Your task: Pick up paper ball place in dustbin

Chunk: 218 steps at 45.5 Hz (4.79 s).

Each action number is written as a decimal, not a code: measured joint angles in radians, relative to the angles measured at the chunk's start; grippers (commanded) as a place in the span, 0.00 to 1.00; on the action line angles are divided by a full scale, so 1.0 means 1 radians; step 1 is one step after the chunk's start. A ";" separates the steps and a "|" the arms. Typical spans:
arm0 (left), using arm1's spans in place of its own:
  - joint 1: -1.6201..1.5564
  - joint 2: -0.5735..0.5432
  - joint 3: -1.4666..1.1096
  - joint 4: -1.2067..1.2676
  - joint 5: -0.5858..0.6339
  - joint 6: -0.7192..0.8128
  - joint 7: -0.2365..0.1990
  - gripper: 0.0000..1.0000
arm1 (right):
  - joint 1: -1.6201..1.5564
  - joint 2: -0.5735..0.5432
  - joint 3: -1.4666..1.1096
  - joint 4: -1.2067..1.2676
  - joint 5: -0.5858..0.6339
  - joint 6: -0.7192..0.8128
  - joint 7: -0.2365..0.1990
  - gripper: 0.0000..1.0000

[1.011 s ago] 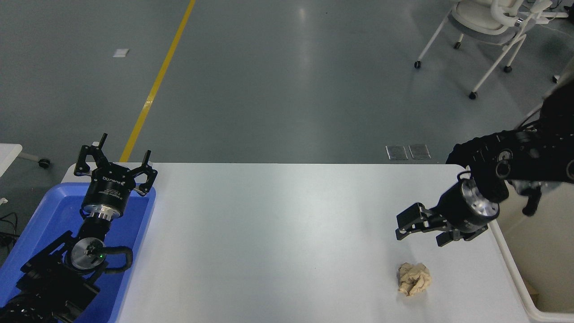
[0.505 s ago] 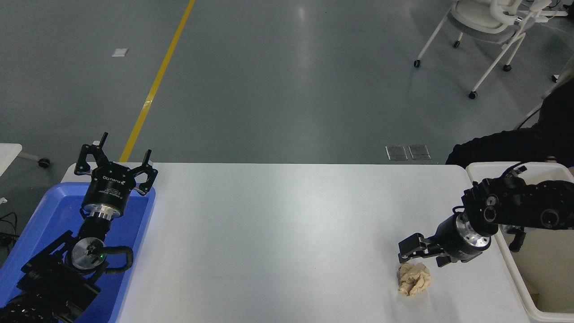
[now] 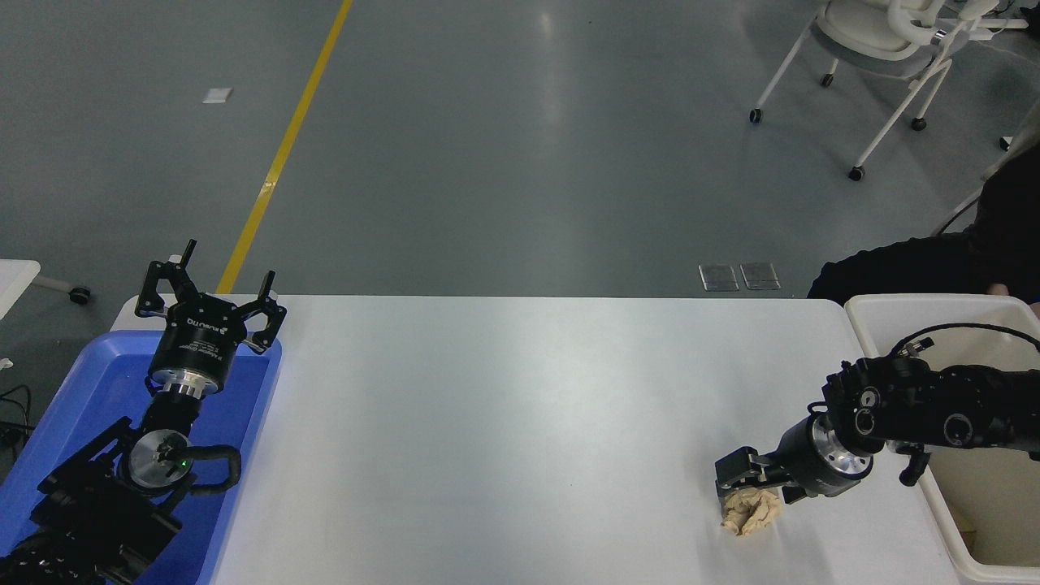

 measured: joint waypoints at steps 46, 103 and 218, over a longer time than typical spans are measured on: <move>0.001 0.000 0.004 0.000 0.000 -0.002 0.001 1.00 | 0.526 -0.105 -0.300 0.261 0.103 0.056 0.057 0.00; 0.002 0.000 0.003 0.001 -0.001 0.000 0.001 1.00 | 1.159 -0.405 -0.693 0.220 0.013 0.339 0.091 0.00; -0.002 0.000 0.008 -0.001 0.000 0.000 0.001 1.00 | -0.137 -0.295 0.213 -0.342 0.211 -0.313 0.074 1.00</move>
